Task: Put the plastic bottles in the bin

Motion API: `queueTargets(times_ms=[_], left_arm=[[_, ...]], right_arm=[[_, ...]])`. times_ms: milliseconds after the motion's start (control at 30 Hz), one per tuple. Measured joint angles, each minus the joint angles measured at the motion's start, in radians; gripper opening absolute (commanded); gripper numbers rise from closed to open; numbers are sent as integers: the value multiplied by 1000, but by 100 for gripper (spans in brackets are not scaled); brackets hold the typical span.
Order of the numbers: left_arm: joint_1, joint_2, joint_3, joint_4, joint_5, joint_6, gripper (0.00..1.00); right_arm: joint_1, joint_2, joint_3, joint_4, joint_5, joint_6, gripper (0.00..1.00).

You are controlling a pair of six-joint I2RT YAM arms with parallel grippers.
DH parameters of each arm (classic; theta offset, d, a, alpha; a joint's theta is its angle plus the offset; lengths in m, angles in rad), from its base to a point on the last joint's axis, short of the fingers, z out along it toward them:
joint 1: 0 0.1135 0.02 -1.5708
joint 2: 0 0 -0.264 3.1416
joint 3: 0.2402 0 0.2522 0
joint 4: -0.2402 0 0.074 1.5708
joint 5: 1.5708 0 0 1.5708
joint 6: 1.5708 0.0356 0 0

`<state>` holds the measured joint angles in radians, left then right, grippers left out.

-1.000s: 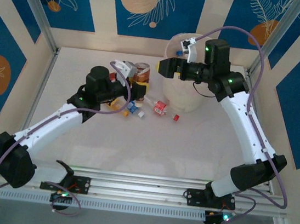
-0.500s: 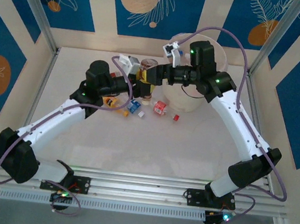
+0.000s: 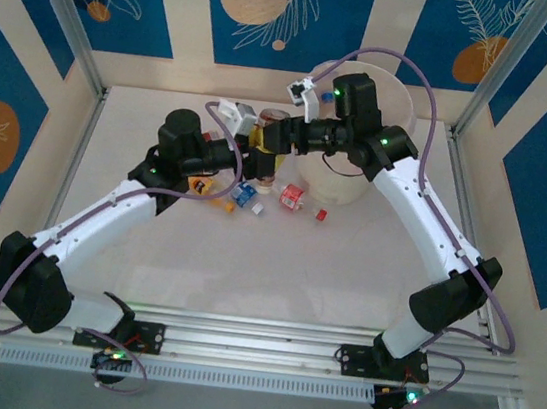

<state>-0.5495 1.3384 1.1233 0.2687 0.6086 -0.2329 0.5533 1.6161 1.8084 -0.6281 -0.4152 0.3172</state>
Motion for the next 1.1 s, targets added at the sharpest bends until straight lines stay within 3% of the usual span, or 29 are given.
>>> queueTargets(times_ms=[67, 467, 700, 1100], left_arm=[[-5, 0, 3, 5, 9, -4, 99], [-31, -67, 4, 8, -45, 11, 99], [-18, -203, -56, -67, -185, 22, 100], [-18, -246, -79, -128, -280, 34, 99]], right_arm=[[0, 0, 4, 6, 21, -8, 43], [17, 0, 132, -90, 128, -53, 42], [-143, 9, 260, -29, 441, -84, 41], [-158, 51, 298, 86, 564, -172, 41]])
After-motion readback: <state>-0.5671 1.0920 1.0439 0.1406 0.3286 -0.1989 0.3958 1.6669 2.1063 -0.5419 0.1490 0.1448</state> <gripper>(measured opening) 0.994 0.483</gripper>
